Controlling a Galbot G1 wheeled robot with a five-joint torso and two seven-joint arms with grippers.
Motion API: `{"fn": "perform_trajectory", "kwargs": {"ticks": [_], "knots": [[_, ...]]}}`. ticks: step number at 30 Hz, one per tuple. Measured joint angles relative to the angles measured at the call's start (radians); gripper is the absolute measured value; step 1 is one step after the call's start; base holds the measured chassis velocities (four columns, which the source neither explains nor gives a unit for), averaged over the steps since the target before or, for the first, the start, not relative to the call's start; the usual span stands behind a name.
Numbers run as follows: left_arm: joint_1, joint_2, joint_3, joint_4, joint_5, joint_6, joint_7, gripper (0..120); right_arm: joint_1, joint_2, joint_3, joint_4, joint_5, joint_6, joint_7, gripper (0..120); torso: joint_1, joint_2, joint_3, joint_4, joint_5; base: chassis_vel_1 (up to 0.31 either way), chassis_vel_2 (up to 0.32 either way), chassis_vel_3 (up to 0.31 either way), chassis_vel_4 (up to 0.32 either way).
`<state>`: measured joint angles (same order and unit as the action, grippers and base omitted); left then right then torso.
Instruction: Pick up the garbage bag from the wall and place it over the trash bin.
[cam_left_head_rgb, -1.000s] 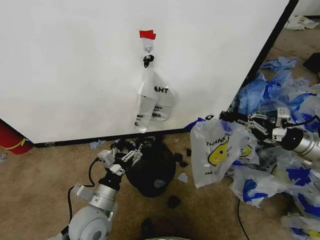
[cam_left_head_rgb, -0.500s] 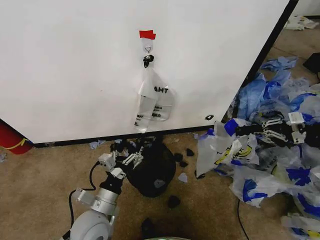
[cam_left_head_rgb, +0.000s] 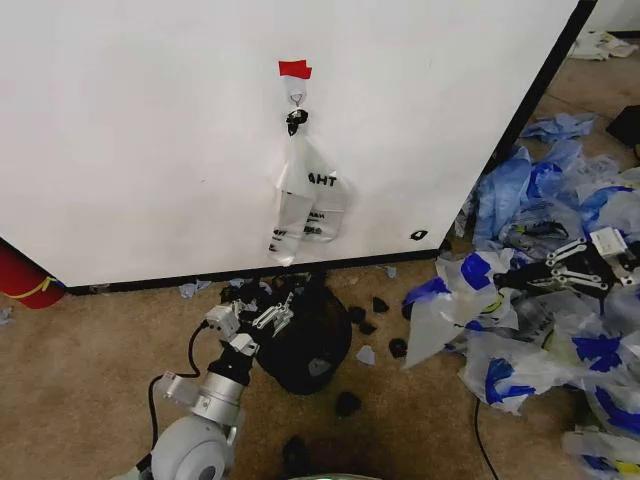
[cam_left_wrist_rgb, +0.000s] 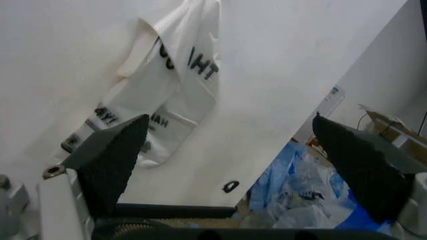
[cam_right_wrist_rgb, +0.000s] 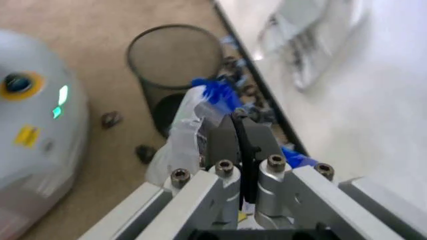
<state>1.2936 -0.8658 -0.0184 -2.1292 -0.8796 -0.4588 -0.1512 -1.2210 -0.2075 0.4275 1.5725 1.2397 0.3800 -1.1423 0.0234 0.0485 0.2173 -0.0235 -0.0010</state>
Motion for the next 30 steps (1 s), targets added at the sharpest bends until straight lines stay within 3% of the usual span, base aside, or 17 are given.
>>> {"fn": "perform_trajectory", "kwargs": {"ticks": [4,9,14,22,30], "knots": [[-0.02,-0.008,0.012,0.008,-0.001,0.003,-0.005,97,-0.008,0.012,-0.016,-0.016,0.075,-0.005,0.046,0,0.0,0.0,0.0,0.0,0.0001,0.0,0.0,0.0,0.0],[-0.043,-0.015,0.03,0.017,-0.002,0.007,-0.014,97,-0.017,0.044,-0.013,0.001,0.201,0.005,0.206,0,0.0,0.0,0.0,-0.0006,0.0003,0.0,0.0,0.0,0.0],[-0.045,-0.019,0.032,0.02,-0.003,0.011,-0.017,97,-0.028,0.055,0.056,0.166,0.301,-0.002,0.372,0,0.0,0.0,0.0,0.0003,-0.0003,0.0,0.0,0.0,0.0],[-0.019,-0.02,0.001,0.007,-0.001,0.013,-0.021,97,-0.03,0.02,0.126,0.327,0.351,-0.018,0.342,0,0.0,0.0,0.0,0.0,-0.0004,0.0,0.0,0.0,0.0],[-0.008,-0.008,-0.013,0.004,-0.001,0.013,-0.021,97,-0.015,0.024,0.12,0.34,0.35,-0.027,0.274,0,0.0,0.0,0.0,-0.0001,-0.0005,0.0,0.0,0.0,0.0]]}}
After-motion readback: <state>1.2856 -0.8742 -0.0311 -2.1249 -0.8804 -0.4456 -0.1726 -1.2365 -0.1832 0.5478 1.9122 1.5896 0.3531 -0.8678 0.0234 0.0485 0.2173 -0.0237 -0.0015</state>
